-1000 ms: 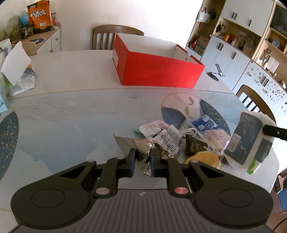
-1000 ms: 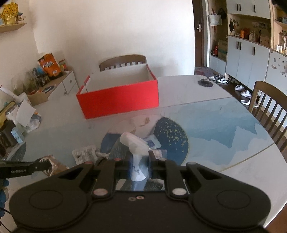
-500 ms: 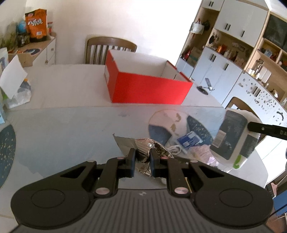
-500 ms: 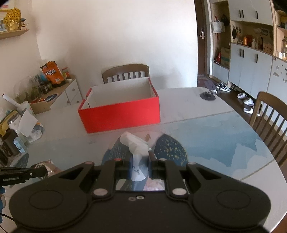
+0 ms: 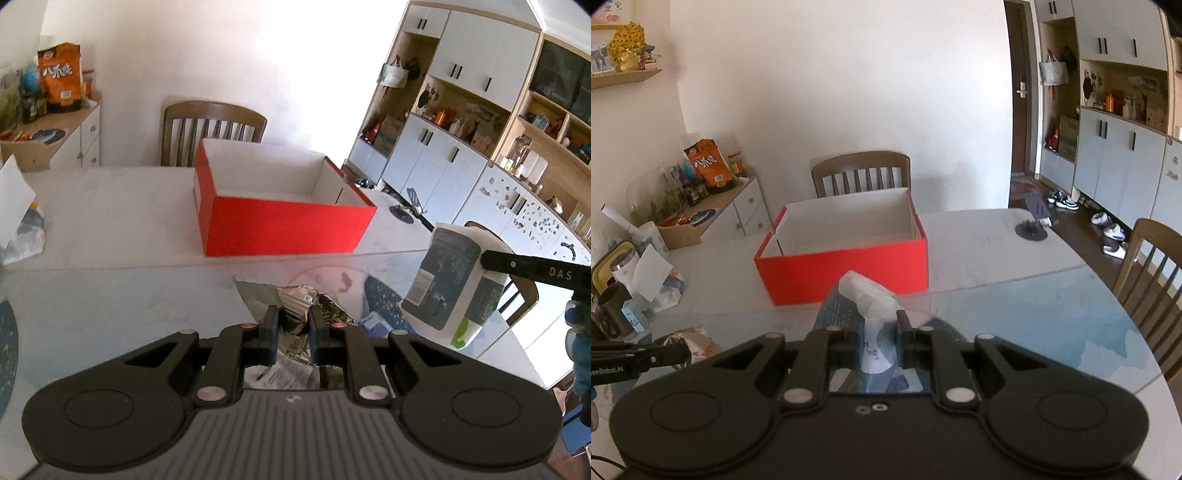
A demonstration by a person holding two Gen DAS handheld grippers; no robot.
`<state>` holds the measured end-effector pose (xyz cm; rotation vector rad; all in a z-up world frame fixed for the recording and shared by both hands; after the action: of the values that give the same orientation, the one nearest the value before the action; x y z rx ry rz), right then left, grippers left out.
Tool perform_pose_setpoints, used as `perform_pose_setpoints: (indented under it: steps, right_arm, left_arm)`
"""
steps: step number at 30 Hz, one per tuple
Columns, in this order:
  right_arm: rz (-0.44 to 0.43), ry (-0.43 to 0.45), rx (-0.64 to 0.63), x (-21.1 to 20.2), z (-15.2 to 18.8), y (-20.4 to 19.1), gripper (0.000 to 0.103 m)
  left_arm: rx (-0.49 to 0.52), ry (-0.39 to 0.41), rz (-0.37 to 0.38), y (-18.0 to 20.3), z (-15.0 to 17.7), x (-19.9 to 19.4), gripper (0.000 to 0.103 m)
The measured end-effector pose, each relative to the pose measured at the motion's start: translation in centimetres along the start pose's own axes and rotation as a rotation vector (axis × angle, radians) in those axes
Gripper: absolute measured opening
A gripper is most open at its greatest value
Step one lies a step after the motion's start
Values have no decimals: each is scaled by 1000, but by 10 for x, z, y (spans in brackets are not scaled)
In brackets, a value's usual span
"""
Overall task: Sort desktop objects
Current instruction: 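Lift the foil bag and white bottle and carry both toward the red box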
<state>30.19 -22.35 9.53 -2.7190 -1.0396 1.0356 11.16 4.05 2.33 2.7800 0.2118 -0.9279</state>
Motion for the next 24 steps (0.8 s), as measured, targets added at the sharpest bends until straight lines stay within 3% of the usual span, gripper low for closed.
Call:
perform_pose_setpoints:
  steps: [24]
  right_arm:
    - [-74,-26,-59,56,-74,2,16]
  left_arm:
    - [31,75,-59,14,-93,54,15]
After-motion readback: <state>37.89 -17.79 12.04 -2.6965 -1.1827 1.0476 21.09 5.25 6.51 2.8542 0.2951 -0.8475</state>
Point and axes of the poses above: each gripper's, at about its wrist camera, not at the fingertips, and x roughly the way its jaws point, y to its right, z to its underside, the point moved 2 cm from there along x, roughly the way its jaws point, and after that the axes turned 10 degrees about x, right-handed, at the moved point
